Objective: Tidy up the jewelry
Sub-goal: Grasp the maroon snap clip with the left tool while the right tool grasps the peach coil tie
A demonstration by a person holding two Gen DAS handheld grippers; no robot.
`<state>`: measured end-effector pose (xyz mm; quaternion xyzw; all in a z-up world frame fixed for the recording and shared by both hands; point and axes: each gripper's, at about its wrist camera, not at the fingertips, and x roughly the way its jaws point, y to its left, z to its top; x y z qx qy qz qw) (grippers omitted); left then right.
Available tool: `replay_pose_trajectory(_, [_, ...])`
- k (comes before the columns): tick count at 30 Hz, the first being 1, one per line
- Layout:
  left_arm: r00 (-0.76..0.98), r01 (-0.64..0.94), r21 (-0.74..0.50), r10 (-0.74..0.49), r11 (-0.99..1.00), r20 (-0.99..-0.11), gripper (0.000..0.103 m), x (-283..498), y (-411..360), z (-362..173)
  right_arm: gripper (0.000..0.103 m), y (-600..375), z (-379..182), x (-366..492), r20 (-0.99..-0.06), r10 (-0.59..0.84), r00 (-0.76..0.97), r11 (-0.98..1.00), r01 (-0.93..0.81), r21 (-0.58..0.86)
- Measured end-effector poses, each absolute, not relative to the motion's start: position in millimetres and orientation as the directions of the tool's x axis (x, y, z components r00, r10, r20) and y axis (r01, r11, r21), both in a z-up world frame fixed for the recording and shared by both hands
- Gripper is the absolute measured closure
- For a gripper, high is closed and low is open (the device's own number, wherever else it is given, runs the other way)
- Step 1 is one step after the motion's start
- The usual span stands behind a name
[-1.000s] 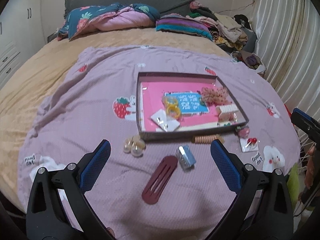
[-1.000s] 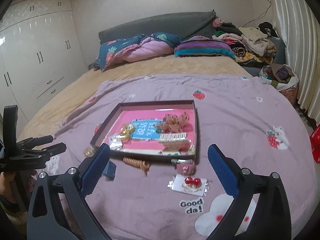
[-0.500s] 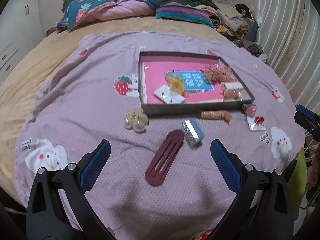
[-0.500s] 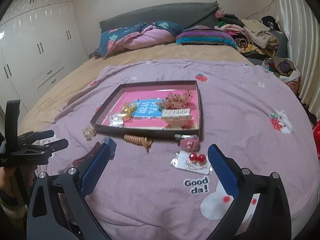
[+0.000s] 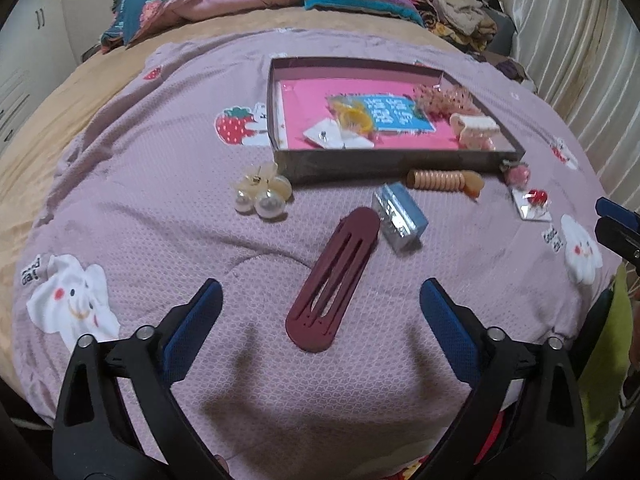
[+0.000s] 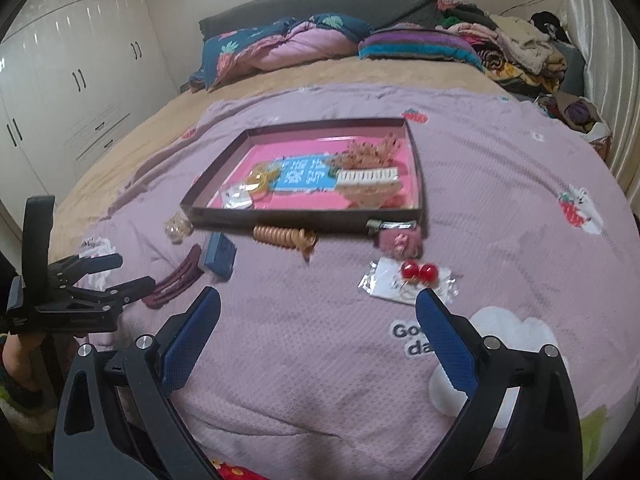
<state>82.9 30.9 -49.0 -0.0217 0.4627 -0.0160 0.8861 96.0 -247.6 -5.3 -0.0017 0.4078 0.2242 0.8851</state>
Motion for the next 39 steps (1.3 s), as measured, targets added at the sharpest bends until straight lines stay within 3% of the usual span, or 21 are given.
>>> replay_pose_trajectory(9, [0.528, 0.048, -0.048, -0.067, 0.998, -0.847, 0.04, 94, 28, -66, 0.005, -223, -14, 100, -0.753, 0.398, 0.524, 0.886, -0.433, 0.166])
replay_pose_trajectory(17, [0.502, 0.079, -0.05, -0.083, 0.996, -0.861, 0.05, 106, 25, -76, 0.005, -212, -11, 115, -0.753, 0.39, 0.53, 0.887, -0.435, 0.153])
replay_pose_trajectory(22, [0.481, 0.095, -0.06, -0.099, 0.994, -0.871, 0.066, 113, 22, -86, 0.005, -209, -12, 129, -0.759, 0.38, 0.528, 0.891, -0.429, 0.148])
replay_pose_trajectory(34, [0.465, 0.107, -0.111, -0.148, 0.988, -0.873, 0.076, 126, 25, -86, 0.007, -185, -35, 163, -0.791, 0.376, 0.483, 0.88, -0.452, 0.142])
replay_pose_trajectory(39, [0.459, 0.109, -0.143, -0.177, 0.984, -0.871, 0.076, 127, 28, -81, 0.019, -175, -54, 181, -0.818, 0.361, 0.447, 0.881, -0.452, 0.141])
